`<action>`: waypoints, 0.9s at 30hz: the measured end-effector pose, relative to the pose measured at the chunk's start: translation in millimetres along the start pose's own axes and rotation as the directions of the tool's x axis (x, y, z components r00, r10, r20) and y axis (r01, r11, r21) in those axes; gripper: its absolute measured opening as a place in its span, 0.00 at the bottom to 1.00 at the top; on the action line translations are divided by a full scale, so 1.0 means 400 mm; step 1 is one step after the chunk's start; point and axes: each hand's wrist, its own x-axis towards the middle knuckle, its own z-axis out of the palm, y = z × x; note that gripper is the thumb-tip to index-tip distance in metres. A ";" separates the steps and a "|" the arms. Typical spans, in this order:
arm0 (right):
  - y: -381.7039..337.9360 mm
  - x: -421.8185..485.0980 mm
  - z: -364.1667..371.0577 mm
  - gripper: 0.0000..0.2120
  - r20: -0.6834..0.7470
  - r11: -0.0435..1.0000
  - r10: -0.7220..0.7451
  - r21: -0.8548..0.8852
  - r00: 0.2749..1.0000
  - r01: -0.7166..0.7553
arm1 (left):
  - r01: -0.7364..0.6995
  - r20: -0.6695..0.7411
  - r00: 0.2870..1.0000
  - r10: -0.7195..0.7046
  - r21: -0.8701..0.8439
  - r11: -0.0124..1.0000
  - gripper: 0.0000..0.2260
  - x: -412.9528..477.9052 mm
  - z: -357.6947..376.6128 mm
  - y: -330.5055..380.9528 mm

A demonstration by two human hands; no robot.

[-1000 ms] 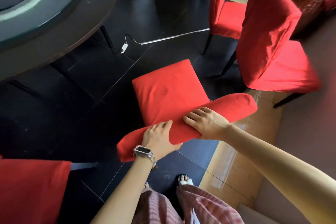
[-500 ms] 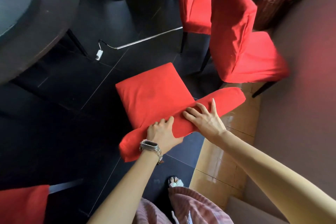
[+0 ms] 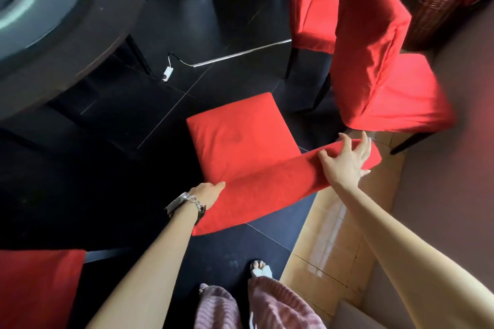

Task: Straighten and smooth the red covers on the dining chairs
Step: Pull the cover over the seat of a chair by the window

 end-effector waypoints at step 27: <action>0.006 0.071 -0.052 0.18 0.207 0.665 0.498 0.532 0.842 -0.524 | 0.364 0.391 0.918 0.060 -0.895 0.259 0.13 -0.029 -0.004 -0.127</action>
